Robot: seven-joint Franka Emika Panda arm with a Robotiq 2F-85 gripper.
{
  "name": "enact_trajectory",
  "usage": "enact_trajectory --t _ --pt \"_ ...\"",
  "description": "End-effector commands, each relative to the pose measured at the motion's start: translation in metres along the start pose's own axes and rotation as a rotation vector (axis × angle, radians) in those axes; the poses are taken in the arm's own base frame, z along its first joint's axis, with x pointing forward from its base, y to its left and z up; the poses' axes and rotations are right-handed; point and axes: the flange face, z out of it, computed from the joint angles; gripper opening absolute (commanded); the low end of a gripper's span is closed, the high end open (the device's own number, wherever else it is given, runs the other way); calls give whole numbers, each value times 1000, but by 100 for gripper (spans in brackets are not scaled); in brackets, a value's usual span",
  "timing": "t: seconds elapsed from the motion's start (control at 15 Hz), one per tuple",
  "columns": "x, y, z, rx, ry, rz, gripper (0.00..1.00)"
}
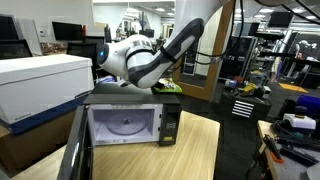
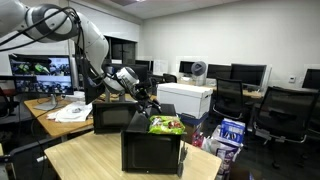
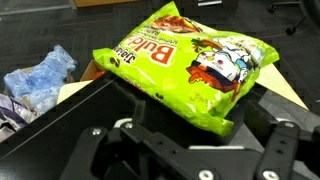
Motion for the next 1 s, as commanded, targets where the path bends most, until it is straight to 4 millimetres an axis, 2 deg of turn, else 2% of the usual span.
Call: enact_trajectory --t 0.0,0.47,0.53,0.67,0.93 --pt "0 2 15 17 -43 -23 100" --pt "5 -1 29 37 -45 -30 100" --pt "5 -1 28 37 -40 -34 75" --pt "5 -2 26 35 -38 -39 68" --pt "5 -2 19 31 -24 -48 40"
